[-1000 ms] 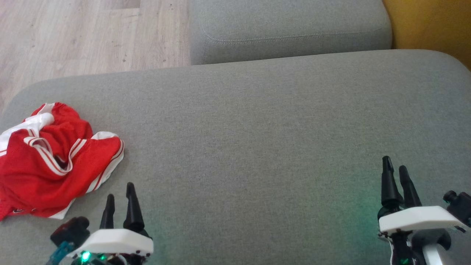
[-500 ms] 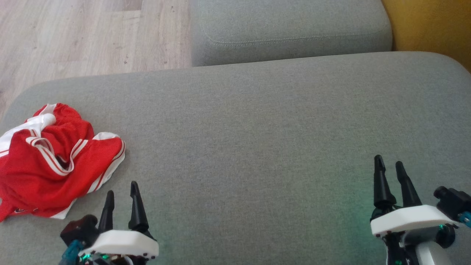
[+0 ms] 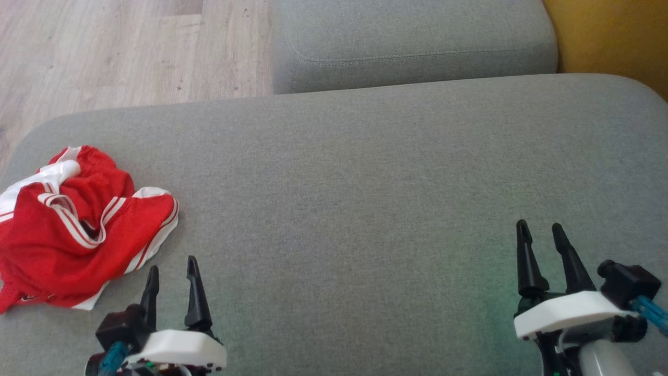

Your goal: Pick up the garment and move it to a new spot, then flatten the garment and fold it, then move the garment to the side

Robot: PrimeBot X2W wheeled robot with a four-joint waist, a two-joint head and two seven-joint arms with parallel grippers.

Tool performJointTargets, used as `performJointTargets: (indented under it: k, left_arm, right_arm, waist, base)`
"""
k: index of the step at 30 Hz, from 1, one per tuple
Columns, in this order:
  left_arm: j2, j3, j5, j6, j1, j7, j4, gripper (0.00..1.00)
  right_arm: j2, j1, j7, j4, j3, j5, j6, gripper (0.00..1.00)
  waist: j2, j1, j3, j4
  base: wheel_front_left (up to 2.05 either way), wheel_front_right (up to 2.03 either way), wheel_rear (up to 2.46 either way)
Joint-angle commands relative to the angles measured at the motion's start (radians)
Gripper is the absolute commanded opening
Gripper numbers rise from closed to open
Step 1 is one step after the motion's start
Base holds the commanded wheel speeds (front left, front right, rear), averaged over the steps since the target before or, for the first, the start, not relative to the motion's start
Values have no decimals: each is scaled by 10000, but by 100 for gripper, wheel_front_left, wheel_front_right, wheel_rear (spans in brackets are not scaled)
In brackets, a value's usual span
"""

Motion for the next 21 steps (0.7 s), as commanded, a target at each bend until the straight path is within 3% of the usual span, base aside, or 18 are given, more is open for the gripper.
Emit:
performJointTargets:
  k: [1,21]
  left_arm:
    - [145,162,239,58,-366,-142,-293,100]
    - [172,19,1659,513,-455,-538,-266,100]
  right_arm:
    - [-81,-390,-170,-403,273,-311,-6,100]
    - [-92,-242,-782,-729,493,-2896,-7,100]
  waist:
    - [0,0,1,-10]
    - [0,0,80,-172]
  base:
    - [0,0,0]
    - [0,0,0]
